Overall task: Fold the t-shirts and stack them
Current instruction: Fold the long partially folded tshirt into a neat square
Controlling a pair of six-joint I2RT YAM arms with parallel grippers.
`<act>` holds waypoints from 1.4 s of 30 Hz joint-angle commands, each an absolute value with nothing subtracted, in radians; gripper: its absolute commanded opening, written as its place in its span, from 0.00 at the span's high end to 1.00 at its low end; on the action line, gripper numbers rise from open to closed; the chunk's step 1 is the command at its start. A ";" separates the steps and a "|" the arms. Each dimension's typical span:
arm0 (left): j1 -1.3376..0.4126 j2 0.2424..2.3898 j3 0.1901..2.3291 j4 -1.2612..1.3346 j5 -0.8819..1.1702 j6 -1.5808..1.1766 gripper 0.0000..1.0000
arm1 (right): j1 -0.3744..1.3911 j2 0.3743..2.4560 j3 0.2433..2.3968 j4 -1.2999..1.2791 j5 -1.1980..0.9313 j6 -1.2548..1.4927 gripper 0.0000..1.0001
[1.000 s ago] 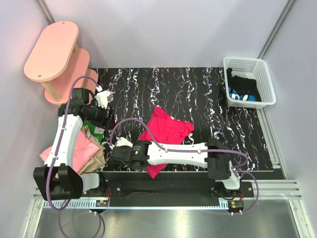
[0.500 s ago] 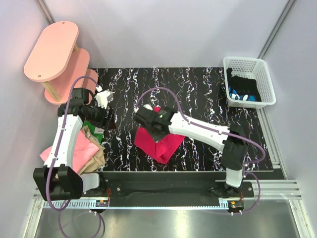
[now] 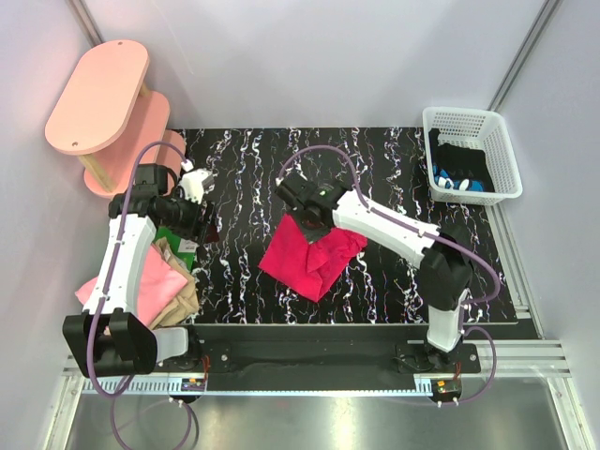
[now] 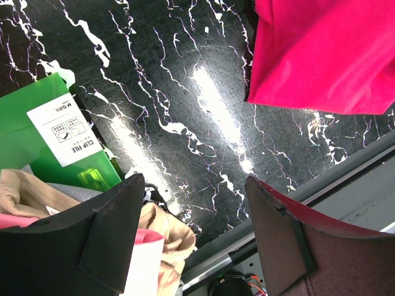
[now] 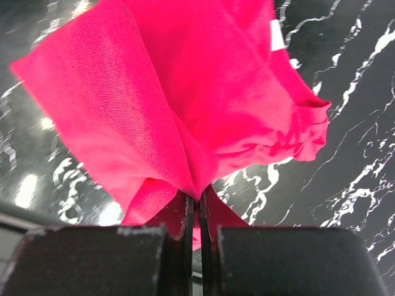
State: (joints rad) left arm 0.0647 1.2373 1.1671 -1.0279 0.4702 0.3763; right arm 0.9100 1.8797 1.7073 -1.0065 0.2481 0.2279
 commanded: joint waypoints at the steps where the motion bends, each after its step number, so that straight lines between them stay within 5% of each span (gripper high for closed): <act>1: 0.061 1.246 1.213 -1.025 0.477 0.393 0.29 | 0.850 1.911 1.706 -0.950 0.218 0.187 1.00; 9: 0.061 1.252 1.201 -1.026 0.483 0.402 0.29 | 0.713 2.023 1.732 -0.933 0.106 0.176 0.97; 12: 0.060 1.252 1.193 -1.028 0.486 0.406 0.29 | 0.663 2.078 1.767 -0.933 0.078 0.179 0.74; 13: 0.060 1.253 1.192 -1.029 0.488 0.408 0.29 | 0.652 2.089 1.776 -0.933 0.078 0.181 0.54; 16: 0.057 1.247 1.180 -1.035 0.489 0.416 0.29 | 0.605 2.109 1.807 -0.934 0.115 0.205 0.23; 19: 0.048 1.238 1.166 -1.045 0.497 0.426 0.28 | 0.558 2.102 1.841 -0.946 0.109 0.232 0.07; 25: -0.076 1.232 1.141 -1.035 0.476 0.382 0.28 | 0.538 2.017 1.865 -0.968 0.003 0.327 0.05; 32: -0.178 1.270 1.138 -0.944 0.472 0.295 0.29 | 0.538 1.728 1.528 -0.576 -0.636 0.667 0.07; 36: -0.239 1.325 1.143 -0.887 0.494 0.264 0.29 | 0.538 1.643 1.262 -0.292 -0.715 0.834 0.08; 42: -0.337 1.471 1.187 -0.839 0.468 0.232 0.30 | 0.528 1.681 1.140 -0.210 -0.670 0.864 0.08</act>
